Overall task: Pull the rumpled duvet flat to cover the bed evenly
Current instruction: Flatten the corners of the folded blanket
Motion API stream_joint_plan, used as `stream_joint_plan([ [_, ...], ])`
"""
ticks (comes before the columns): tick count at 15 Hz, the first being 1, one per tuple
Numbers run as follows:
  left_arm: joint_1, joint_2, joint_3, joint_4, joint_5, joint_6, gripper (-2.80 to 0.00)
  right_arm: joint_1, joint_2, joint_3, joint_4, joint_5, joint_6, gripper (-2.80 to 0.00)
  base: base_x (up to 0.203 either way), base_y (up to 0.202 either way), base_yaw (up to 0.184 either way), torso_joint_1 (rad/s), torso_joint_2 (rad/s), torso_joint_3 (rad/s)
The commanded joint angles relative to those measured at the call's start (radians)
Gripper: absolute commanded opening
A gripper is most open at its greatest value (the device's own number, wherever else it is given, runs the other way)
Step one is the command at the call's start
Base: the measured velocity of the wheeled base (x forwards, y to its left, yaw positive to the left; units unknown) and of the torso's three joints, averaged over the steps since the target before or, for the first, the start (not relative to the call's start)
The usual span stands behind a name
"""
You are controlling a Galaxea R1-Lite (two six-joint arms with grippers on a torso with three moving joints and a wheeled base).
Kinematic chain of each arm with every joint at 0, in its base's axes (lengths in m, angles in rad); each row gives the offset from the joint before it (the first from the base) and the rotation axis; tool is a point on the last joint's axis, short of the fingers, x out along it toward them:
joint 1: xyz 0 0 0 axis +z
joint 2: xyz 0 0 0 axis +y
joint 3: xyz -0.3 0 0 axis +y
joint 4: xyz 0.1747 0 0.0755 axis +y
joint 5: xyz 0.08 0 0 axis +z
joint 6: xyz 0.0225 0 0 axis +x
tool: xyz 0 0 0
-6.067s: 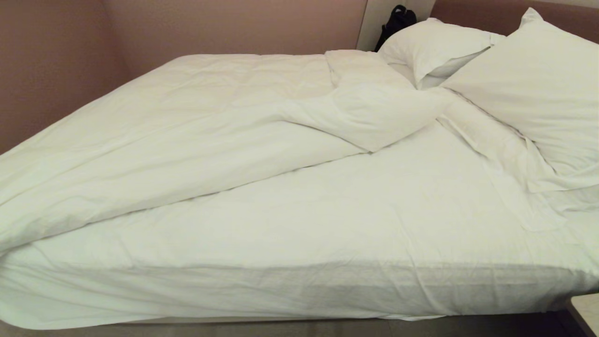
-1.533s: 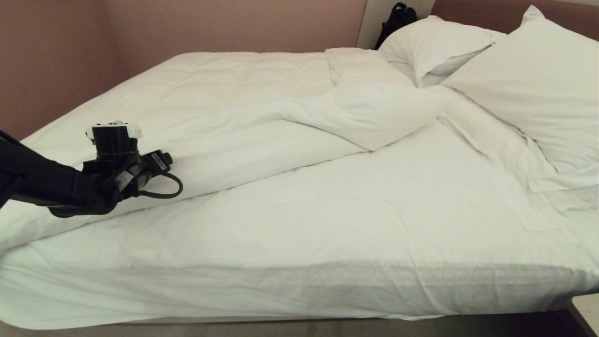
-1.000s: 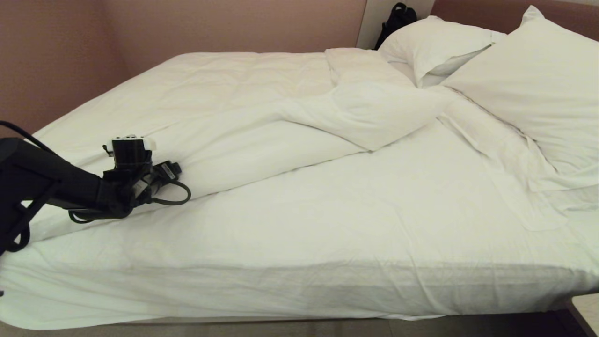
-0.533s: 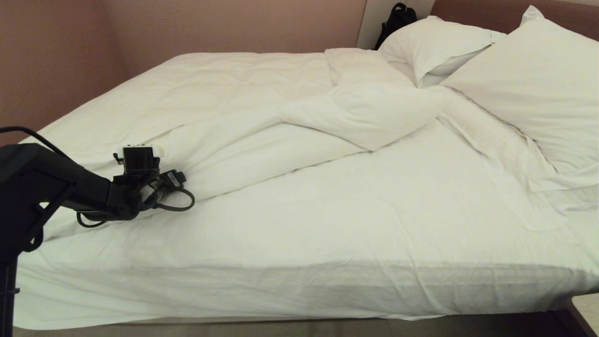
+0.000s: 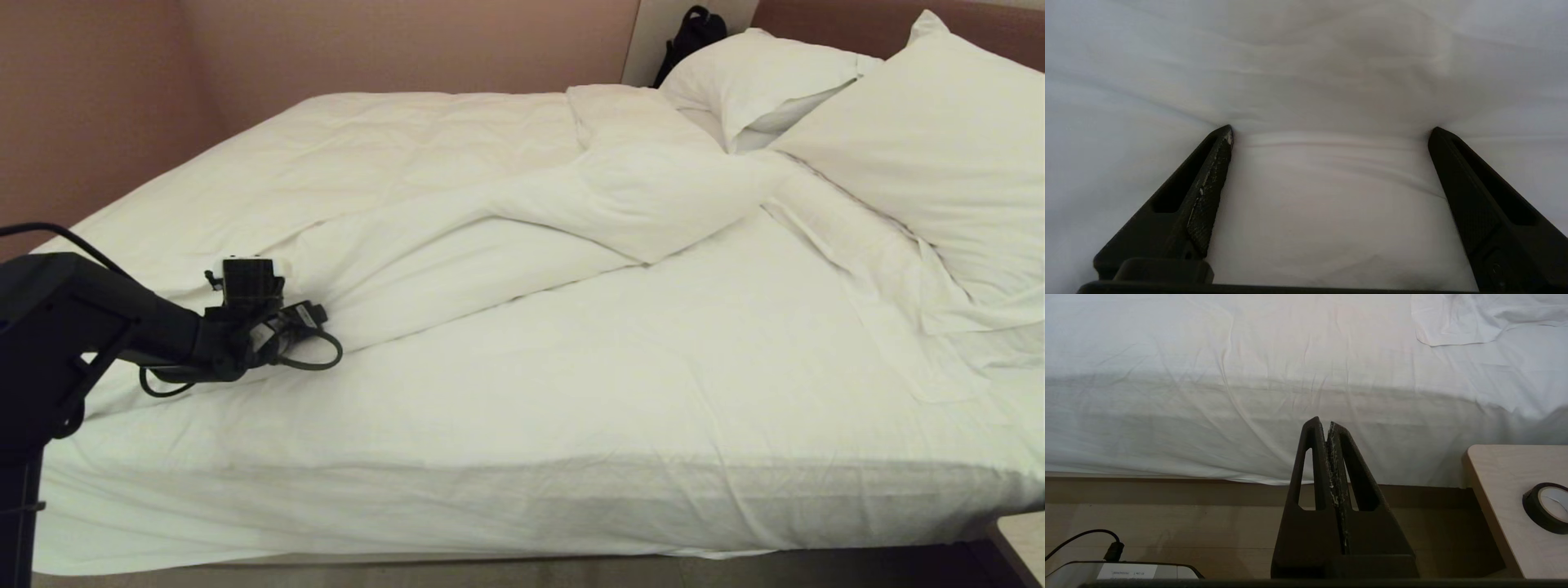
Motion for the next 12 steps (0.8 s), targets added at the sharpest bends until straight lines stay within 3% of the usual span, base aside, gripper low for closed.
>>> stream_joint_plan([
  [1, 0.000, 0.010, -0.001, 0.002, 0.001, -0.002, 0.00, 0.000, 0.001, 0.000, 0.000, 0.001, 0.000, -2.80, 0.000, 0.000, 0.000, 0.000, 0.00, 0.000],
  [2, 0.000, 0.010, -0.001, 0.002, 0.001, -0.002, 0.00, 0.000, 0.001, 0.000, 0.000, 0.001, 0.000, -2.80, 0.000, 0.000, 0.000, 0.000, 0.00, 0.000],
  [3, 0.000, 0.010, -0.001, 0.002, 0.001, -0.002, -2.80, 0.000, 0.001, 0.000, 0.000, 0.001, 0.000, -2.80, 0.000, 0.000, 0.000, 0.000, 0.00, 0.000],
  [12, -0.002, -0.014, 0.005, 0.000, 0.005, -0.006, -2.80, 0.000, 0.001, 0.000, 0.000, 0.001, 0.000, -2.80, 0.000, 0.000, 0.000, 0.000, 0.00, 0.000],
])
